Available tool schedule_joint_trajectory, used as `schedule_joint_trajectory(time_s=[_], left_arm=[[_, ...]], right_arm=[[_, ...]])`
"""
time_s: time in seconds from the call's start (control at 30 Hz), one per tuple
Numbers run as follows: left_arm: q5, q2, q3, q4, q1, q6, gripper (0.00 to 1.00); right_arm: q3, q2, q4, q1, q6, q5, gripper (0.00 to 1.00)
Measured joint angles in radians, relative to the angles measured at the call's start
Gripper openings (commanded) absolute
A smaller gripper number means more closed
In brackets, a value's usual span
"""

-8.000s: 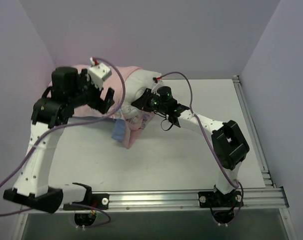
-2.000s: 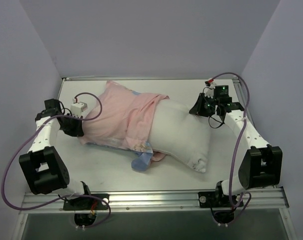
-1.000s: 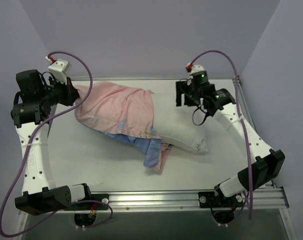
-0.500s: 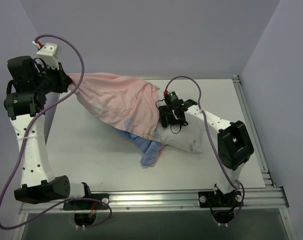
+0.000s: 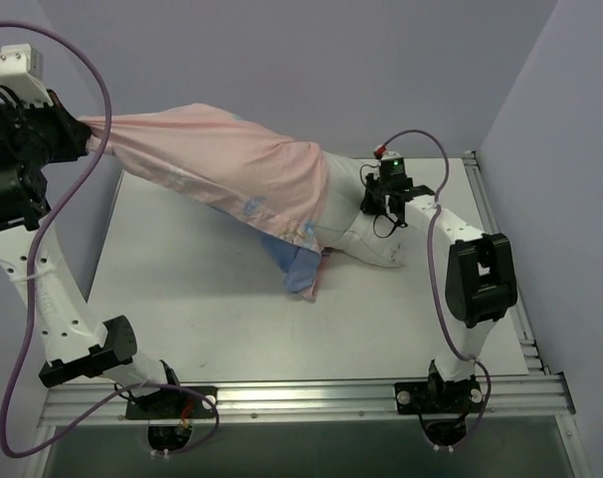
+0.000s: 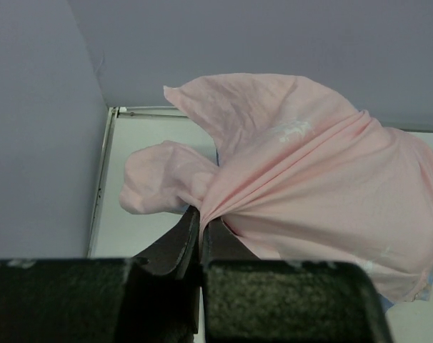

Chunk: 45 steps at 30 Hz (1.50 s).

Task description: Remove the pillowcase from the pillow

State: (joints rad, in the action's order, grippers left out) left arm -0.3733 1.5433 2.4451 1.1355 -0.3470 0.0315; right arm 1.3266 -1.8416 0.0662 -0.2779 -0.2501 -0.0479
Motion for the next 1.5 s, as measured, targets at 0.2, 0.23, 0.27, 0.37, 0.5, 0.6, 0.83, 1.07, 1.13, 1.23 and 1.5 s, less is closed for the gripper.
schedule_joint_trajectory(time_s=[0.2,0.23,0.27,0.37,0.5,0.6,0.83,1.07,1.13,1.23,1.5], left_arm=[[0.000,0.004,0.001,0.002,-0.043,0.014,0.02],[-0.003,0.003,0.001,0.002,-0.050,0.016,0.02],[-0.012,0.003,0.001,0.002,-0.063,0.018,0.02],[-0.042,0.003,0.004,0.001,-0.114,0.028,0.02],[-0.030,0.004,0.016,-0.026,-0.232,0.043,0.02],[0.087,0.012,0.038,-0.155,-0.373,0.046,0.02],[0.001,-0.071,-0.120,-0.404,-0.494,0.111,0.02],[-0.068,-0.157,-0.376,-0.474,-0.135,0.070,0.02],[-0.086,-0.151,-0.377,-0.481,-0.103,0.071,0.02],[-0.083,-0.153,-0.378,-0.499,-0.098,0.068,0.02],[-0.080,-0.153,-0.450,-0.501,-0.084,0.061,0.02]], right_arm=[[-0.006,0.018,-0.038,0.220,-0.007,-0.186,0.00],[-0.005,0.020,-0.035,0.259,-0.010,-0.210,0.00],[-0.002,0.022,-0.029,0.292,-0.011,-0.233,0.00],[0.004,0.035,-0.001,0.369,-0.018,-0.277,0.00],[-0.003,0.061,0.063,0.455,0.010,-0.158,0.00],[-0.041,0.037,0.099,0.611,0.034,-0.002,0.00],[-0.066,0.015,0.173,0.686,0.050,0.112,0.00],[-0.006,0.061,0.194,0.351,0.066,0.072,0.41],[0.022,0.100,0.192,0.259,0.069,0.035,0.66],[0.076,0.146,0.187,0.122,0.068,0.002,0.89],[0.160,0.101,0.028,-0.312,-0.042,-0.192,1.00]])
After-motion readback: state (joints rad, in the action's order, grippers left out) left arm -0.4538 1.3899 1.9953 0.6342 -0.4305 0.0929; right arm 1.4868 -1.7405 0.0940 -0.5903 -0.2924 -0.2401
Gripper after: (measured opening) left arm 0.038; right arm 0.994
